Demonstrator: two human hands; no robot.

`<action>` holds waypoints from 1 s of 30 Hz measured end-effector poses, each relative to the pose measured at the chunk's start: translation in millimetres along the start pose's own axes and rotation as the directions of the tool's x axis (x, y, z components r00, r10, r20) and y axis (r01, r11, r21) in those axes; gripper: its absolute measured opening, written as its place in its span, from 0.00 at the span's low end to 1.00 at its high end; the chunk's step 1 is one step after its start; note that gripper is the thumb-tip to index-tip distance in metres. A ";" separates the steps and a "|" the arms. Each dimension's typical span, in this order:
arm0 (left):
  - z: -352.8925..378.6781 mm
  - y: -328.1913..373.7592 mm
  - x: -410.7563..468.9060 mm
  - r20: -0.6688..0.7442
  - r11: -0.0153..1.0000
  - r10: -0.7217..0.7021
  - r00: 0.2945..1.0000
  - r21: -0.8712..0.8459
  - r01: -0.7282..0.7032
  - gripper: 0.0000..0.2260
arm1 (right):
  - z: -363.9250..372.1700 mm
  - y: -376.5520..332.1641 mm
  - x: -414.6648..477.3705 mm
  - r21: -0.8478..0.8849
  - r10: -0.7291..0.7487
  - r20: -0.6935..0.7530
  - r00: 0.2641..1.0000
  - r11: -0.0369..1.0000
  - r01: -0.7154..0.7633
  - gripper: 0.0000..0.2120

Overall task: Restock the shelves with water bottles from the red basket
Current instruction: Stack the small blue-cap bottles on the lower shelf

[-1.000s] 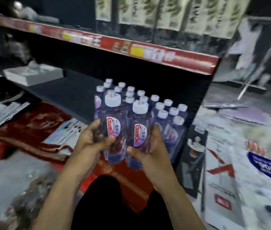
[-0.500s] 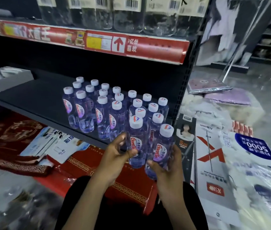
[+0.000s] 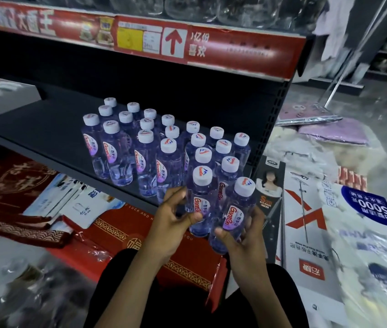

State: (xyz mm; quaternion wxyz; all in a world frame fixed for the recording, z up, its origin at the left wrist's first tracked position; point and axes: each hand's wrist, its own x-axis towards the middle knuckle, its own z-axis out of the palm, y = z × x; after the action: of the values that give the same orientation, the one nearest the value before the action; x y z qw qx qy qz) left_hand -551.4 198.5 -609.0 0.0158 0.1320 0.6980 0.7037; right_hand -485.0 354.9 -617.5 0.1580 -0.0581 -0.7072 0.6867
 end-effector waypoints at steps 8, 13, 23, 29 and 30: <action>-0.5 -0.7 7.6 0.020 0.999 -0.010 1.000 -0.046 0.011 0.24 | 2.7 -1.0 7.0 -0.029 -0.028 0.003 1.000 0.999 0.028 0.35; -0.5 -0.5 17.4 0.027 0.996 -0.017 0.999 -0.085 0.019 0.24 | 7.0 3.4 16.7 -0.057 -0.050 -0.016 0.999 0.997 0.049 0.35; 2.0 -8.6 25.1 -0.031 0.998 -0.046 0.998 -0.043 0.044 0.25 | 19.8 2.0 30.8 -0.140 -0.087 -0.054 0.995 0.987 0.079 0.35; 4.9 -18.0 17.2 -0.072 0.983 -0.035 0.997 0.180 0.047 0.26 | 16.8 8.2 17.6 -0.413 -0.119 -0.129 0.984 0.909 0.055 0.38; 5.5 -19.7 16.8 -0.088 0.974 -0.027 0.996 0.223 0.046 0.27 | 17.0 8.5 16.6 -0.435 -0.117 -0.128 0.985 0.899 0.050 0.39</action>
State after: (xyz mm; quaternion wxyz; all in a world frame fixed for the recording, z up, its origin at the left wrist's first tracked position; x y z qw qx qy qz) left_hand -569.6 207.9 -625.6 -0.0158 0.0904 0.7754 0.6248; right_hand -507.0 344.1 -623.7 0.2236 -0.1127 -0.8290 0.5000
